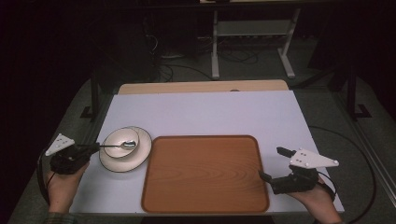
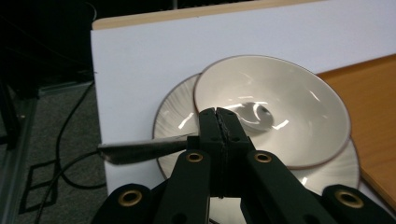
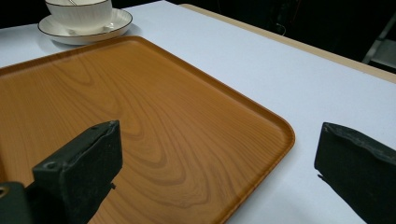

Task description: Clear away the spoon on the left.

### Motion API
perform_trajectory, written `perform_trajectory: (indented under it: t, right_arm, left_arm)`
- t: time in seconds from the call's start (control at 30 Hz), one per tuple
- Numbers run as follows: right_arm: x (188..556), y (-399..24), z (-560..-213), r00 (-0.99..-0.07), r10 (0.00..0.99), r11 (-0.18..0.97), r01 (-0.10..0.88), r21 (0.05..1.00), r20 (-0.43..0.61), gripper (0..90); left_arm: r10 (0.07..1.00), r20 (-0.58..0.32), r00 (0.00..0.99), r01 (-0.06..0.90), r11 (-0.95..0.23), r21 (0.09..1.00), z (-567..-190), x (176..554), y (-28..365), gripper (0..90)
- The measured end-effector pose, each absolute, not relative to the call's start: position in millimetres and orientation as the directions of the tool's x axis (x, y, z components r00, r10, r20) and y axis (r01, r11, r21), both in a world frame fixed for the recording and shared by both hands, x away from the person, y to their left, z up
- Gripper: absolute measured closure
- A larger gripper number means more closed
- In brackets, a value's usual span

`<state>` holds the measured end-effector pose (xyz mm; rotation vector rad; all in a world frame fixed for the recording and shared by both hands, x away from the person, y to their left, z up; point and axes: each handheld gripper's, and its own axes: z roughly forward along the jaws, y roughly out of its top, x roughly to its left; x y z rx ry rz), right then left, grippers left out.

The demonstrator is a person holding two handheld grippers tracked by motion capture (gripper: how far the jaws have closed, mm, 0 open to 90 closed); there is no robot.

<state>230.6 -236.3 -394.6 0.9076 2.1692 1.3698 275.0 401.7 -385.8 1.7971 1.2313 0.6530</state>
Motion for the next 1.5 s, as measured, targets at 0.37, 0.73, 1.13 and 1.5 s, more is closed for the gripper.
perform_trajectory:
  t: [0.37,0.73,1.13,1.5]
  right_arm:
    - [226.7,-234.8,-394.5,-0.696,0.718,0.306,0.304,0.902,-0.009,0.4]
    - [226.2,-236.1,-395.4,-0.693,0.721,0.303,0.310,0.901,-0.005,0.4]
    - [226.3,-236.3,-395.1,-0.691,0.723,0.301,0.309,0.902,-0.005,0.4]
    - [230.7,-234.2,-395.6,-0.702,0.712,0.310,0.303,0.901,-0.009,0.4]
  left_arm:
    - [0.927,-0.024,0.373,0.482,-0.172,0.859,-386.6,291.6,404.3,89.7]
    - [0.931,-0.007,0.365,0.479,-0.182,0.859,-388.0,310.0,400.1,89.7]
    - [0.938,-0.013,0.346,0.470,-0.161,0.868,-384.3,305.9,400.4,83.0]
    - [0.947,-0.097,0.306,0.525,-0.083,0.847,-391.6,303.6,411.1,36.6]
